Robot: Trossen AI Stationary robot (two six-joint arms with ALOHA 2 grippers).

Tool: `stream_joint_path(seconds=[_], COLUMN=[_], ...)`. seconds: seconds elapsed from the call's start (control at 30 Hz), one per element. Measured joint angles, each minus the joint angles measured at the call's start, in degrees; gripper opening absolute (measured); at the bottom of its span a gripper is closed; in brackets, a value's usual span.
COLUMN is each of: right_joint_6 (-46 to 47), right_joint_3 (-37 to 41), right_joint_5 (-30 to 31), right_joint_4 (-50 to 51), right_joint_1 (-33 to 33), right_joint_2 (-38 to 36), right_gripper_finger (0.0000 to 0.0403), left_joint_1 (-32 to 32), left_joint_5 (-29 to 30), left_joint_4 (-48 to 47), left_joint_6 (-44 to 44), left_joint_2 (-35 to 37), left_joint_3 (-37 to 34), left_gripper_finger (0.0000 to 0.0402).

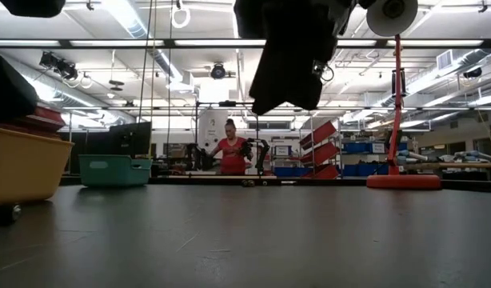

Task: Sort batteries
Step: Put the white battery into the blue bin

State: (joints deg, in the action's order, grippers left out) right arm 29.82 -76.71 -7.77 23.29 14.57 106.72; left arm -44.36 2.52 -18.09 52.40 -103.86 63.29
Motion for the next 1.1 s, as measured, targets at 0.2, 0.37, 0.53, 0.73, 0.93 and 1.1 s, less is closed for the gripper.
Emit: stream_joint_path(seconds=[0.2, 0.37, 0.53, 0.73, 0.93, 1.1], right_joint_6=[0.24, 0.66, 0.67, 0.66, 3.65, 3.61], right_joint_3=[0.00, 0.00, 0.00, 0.00, 0.00, 0.01], right_joint_5=[0.62, 0.93, 2.30, 2.40, 2.58, 5.37], right_joint_4=[-2.18, -2.29, -4.26, -6.60, -1.32, 1.97], right_joint_1=[1.24, 1.22, 1.22, 1.22, 1.22, 2.00], right_joint_2=[-0.02, -0.02, -0.02, -0.02, -0.69, -2.69], right_gripper_finger=[0.0111, 0.0111, 0.0110, 0.0110, 0.0110, 0.0110], left_joint_1=[0.56, 2.44, 5.36, 14.24, 23.15, 26.87], left_joint_5=[0.78, 0.39, 3.27, 1.36, -3.43, -5.36], left_joint_4=[-2.84, -6.50, -19.26, -28.92, -33.91, -35.69], left_joint_6=[0.83, 0.76, -4.08, -7.85, -14.92, -19.85], left_joint_2=[0.37, 2.97, 3.31, 3.29, 3.27, 3.27], left_joint_3=[0.13, 3.01, 8.61, 8.80, 8.80, 8.72], left_gripper_finger=[0.0102, 0.0136, 0.0133, 0.0149, 0.0191, 0.0204])
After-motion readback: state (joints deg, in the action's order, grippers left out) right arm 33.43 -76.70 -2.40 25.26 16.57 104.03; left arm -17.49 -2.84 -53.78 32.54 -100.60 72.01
